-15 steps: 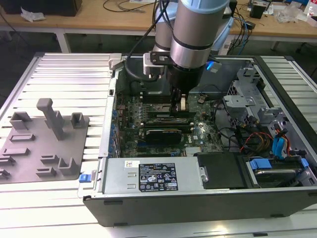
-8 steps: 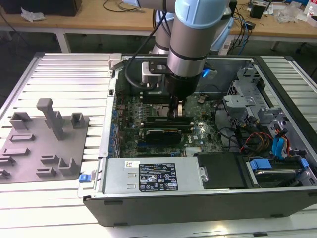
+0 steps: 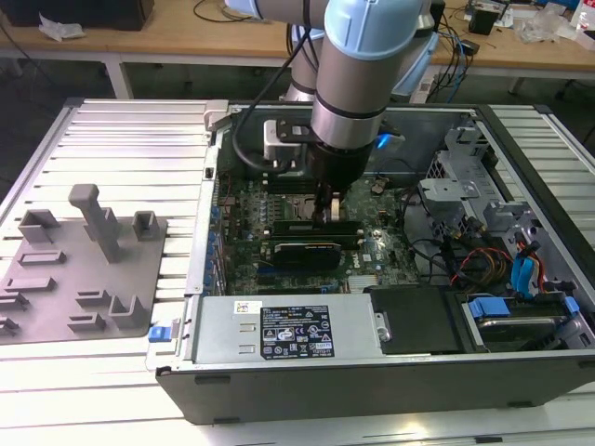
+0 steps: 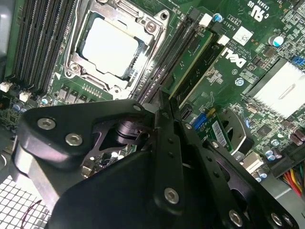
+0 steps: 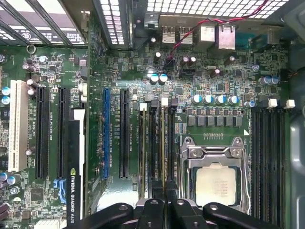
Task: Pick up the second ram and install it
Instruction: 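Insert the second ram into the second slot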
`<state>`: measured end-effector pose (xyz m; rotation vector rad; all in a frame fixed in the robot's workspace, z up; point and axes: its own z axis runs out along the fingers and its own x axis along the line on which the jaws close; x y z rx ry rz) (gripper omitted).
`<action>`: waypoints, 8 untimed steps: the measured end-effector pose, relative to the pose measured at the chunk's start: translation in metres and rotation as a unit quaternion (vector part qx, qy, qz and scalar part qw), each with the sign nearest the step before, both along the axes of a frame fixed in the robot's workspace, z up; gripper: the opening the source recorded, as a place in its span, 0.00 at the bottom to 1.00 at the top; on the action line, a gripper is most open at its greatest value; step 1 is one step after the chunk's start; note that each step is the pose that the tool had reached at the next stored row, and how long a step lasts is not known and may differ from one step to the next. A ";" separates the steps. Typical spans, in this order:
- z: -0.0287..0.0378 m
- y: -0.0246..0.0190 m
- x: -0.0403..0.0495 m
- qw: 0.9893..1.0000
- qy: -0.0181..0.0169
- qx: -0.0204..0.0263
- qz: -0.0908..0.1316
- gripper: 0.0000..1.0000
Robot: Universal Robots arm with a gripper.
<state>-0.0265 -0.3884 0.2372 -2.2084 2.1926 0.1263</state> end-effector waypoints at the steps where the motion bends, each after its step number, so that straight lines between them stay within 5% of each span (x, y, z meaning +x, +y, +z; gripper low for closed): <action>1: -0.0004 0.0000 -0.0002 1.000 0.000 0.000 0.000 0.13; 8: -0.0045 0.0000 -0.0008 1.000 0.000 0.000 0.000 0.13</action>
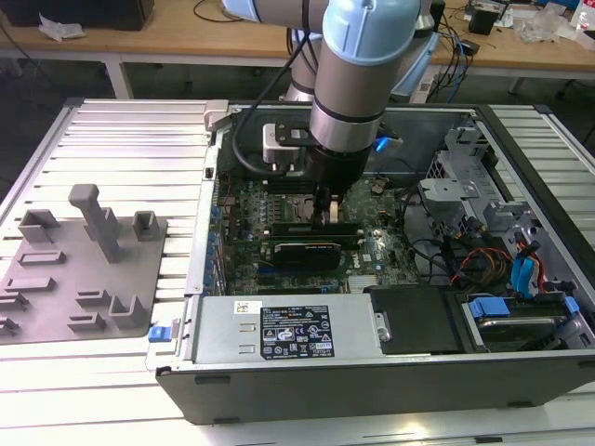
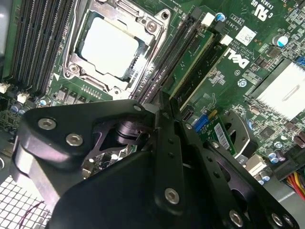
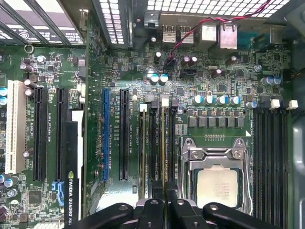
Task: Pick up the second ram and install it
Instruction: 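Insert the second ram into the second slot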
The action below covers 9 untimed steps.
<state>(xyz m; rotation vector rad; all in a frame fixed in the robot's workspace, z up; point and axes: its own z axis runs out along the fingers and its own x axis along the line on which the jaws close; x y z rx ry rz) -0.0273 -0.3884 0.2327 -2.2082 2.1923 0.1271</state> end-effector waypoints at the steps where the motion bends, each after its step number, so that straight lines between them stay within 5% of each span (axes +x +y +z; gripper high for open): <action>1: -0.0005 0.0000 0.0000 1.000 0.000 0.000 0.000 0.13; 9: -0.0007 0.0000 0.0012 1.000 0.000 0.000 0.000 0.13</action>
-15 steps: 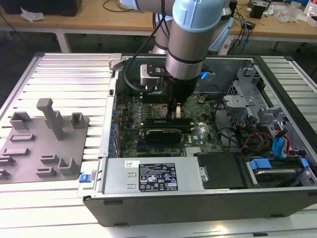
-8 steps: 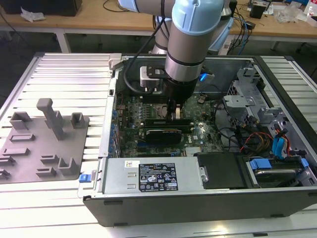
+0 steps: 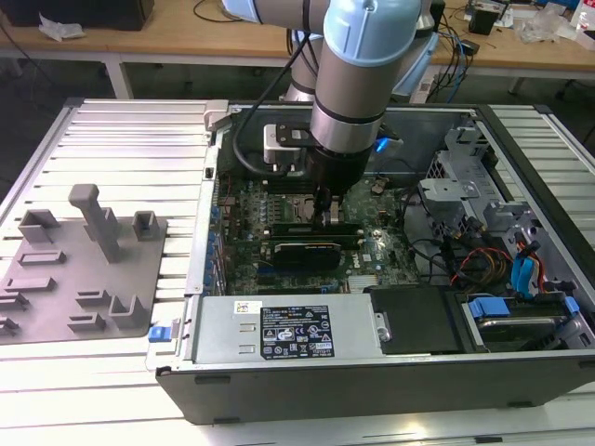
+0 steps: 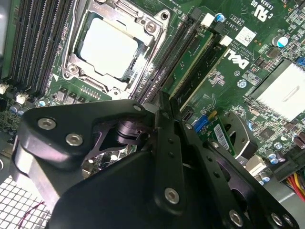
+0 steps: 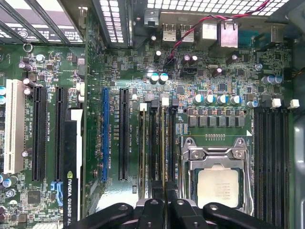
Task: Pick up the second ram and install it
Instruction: 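Insert the second ram into the second slot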
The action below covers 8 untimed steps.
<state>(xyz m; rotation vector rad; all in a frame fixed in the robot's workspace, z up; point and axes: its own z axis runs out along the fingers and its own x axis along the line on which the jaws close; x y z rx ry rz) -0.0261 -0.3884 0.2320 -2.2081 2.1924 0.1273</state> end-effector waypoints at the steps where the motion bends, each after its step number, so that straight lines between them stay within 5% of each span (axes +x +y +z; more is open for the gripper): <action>1: 0.0003 0.0000 0.0003 1.000 0.000 0.000 0.000 0.13; 8: -0.0003 0.0000 0.0019 1.000 0.001 0.000 -0.015 0.13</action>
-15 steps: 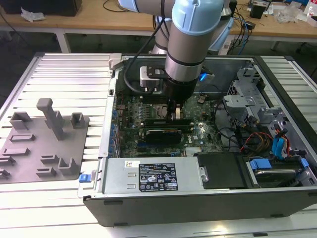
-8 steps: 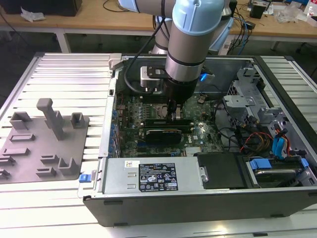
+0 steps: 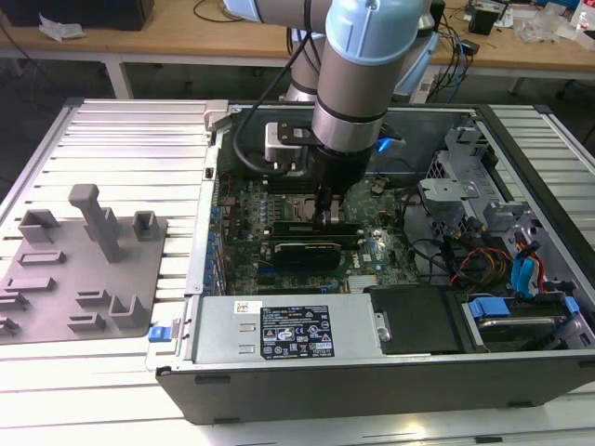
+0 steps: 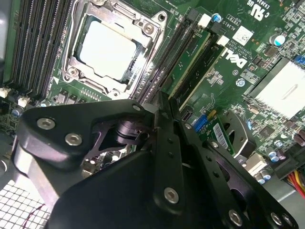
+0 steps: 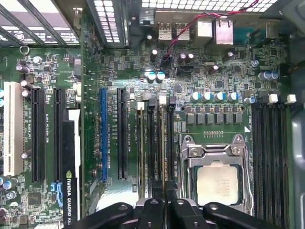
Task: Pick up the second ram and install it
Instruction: 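Insert the second ram into the second slot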
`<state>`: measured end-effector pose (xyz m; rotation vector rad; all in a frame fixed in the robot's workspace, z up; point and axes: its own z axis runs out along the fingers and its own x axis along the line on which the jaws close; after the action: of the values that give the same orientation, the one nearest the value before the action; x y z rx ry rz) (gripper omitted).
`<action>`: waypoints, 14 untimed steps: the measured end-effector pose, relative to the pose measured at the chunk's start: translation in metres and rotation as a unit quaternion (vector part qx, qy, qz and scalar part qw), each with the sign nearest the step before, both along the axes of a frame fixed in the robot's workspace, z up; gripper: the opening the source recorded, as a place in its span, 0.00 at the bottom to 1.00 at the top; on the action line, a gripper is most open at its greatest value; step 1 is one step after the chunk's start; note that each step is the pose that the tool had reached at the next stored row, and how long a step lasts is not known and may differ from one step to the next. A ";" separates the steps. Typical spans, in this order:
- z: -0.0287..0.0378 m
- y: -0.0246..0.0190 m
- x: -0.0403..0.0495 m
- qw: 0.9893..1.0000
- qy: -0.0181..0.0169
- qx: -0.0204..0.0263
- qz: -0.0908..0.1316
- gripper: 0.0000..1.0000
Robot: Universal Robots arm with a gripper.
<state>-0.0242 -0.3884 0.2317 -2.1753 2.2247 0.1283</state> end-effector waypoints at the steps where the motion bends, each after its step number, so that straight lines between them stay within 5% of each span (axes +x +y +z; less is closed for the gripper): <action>1: -0.0014 0.0000 0.0000 1.000 0.000 0.000 0.000 0.13; 11: -0.0019 0.0010 0.0000 1.000 0.000 0.001 0.000 0.20; 12: 0.0034 0.0010 0.0000 1.000 0.000 0.001 0.000 0.20; 14: 0.0240 0.0020 -0.0001 1.000 0.000 -0.001 0.000 0.20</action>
<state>-0.0242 -0.3864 0.2558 -2.1759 2.2260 0.1270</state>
